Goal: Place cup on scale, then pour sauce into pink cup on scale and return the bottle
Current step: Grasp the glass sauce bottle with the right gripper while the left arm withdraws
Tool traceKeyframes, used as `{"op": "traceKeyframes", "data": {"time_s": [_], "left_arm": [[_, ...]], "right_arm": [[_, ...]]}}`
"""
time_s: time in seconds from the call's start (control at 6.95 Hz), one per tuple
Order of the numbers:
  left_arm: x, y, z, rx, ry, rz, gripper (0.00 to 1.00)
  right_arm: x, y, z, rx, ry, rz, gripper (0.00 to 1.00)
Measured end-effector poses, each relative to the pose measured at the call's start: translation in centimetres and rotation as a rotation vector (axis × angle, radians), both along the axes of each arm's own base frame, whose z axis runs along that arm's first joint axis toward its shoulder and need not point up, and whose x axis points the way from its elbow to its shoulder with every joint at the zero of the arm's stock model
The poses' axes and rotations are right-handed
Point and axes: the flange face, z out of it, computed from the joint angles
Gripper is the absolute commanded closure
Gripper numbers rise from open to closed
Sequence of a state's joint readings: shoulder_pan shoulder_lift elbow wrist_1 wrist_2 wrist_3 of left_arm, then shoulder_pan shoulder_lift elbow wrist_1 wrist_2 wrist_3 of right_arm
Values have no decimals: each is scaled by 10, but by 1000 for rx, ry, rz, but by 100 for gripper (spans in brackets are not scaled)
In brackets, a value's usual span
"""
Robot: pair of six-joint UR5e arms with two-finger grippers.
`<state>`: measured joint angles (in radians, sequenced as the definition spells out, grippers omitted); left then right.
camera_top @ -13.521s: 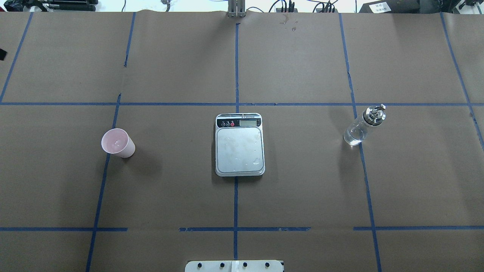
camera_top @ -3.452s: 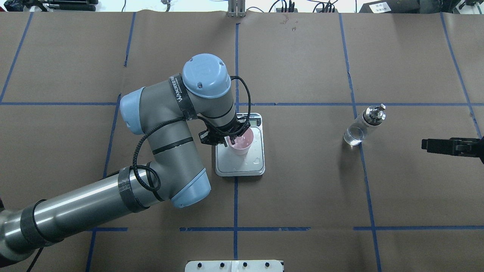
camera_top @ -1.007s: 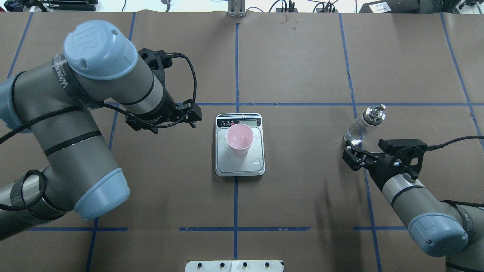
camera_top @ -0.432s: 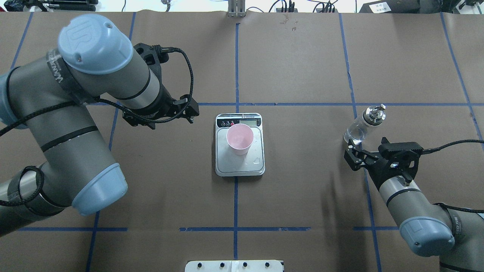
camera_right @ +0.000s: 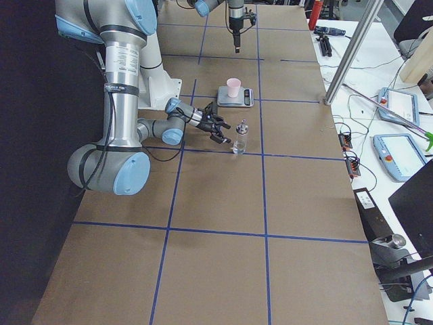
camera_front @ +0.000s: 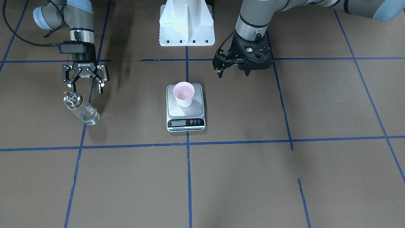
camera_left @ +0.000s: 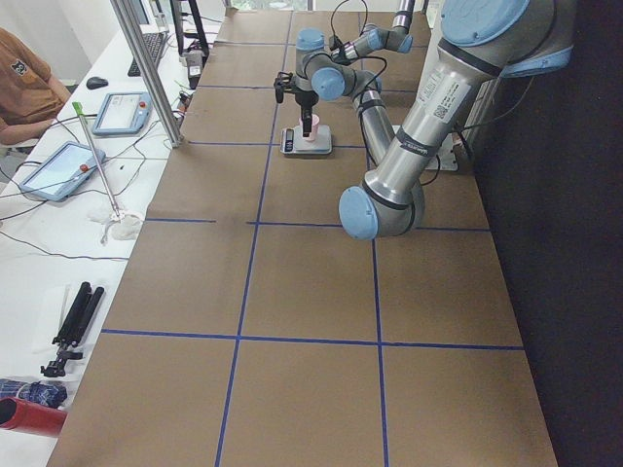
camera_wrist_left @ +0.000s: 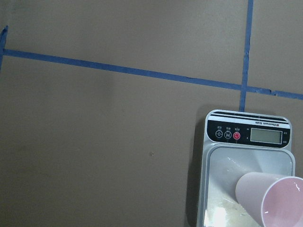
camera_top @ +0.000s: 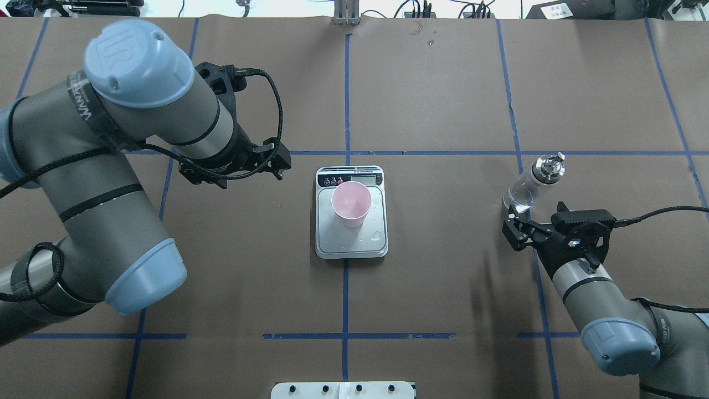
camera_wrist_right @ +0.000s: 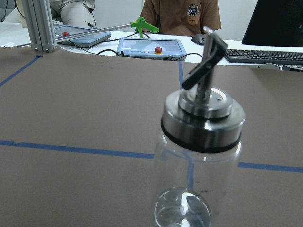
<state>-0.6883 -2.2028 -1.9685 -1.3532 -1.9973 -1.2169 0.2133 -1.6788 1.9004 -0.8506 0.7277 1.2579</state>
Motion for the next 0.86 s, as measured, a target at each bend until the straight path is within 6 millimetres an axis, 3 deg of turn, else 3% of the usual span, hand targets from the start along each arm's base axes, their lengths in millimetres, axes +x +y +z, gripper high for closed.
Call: {"op": "traceKeyframes", "data": {"time_s": [0.86], "left_arm": [[-14, -14, 6, 32, -22, 3, 0]], "right_arm": [[7, -23, 32, 44, 60, 21, 1]]}}
